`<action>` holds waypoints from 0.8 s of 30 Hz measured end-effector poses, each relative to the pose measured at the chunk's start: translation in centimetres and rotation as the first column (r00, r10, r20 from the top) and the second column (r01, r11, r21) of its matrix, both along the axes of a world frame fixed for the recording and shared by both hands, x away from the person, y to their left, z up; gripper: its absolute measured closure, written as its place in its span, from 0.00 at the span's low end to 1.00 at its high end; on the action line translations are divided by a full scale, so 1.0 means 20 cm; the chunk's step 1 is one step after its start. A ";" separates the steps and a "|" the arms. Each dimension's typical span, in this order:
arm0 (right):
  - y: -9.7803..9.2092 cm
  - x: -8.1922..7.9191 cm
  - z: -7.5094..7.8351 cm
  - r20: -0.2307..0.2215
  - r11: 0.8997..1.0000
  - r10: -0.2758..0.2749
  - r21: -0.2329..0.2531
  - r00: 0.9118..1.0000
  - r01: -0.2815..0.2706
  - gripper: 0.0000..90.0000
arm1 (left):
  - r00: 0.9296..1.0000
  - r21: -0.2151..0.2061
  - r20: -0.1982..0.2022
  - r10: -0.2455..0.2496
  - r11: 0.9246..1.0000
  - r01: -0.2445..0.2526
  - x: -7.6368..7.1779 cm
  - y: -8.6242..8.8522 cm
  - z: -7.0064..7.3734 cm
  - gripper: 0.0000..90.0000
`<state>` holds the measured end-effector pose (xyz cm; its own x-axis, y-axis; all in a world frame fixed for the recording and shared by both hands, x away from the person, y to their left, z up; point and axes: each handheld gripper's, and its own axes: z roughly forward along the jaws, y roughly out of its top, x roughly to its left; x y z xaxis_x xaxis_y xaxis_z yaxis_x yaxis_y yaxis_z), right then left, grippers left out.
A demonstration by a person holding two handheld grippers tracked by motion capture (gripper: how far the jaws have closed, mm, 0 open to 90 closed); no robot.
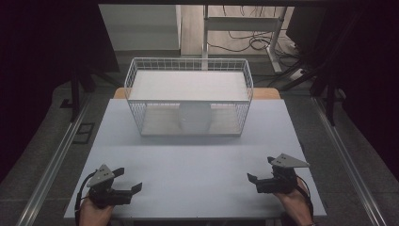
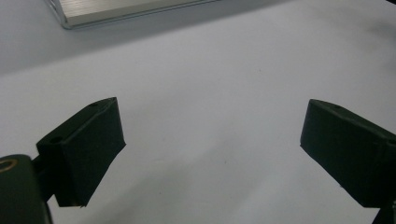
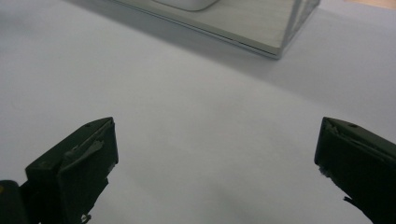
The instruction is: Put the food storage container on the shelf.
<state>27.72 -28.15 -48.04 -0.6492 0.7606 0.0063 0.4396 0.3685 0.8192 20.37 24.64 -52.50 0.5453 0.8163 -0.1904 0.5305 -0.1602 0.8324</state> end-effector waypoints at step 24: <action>-0.19 -0.09 -0.08 -0.055 0.994 -0.107 -0.017 0.993 0.106 0.00 | 1.000 0.001 -0.013 0.026 1.000 -0.026 -0.05 0.03 -0.01 0.03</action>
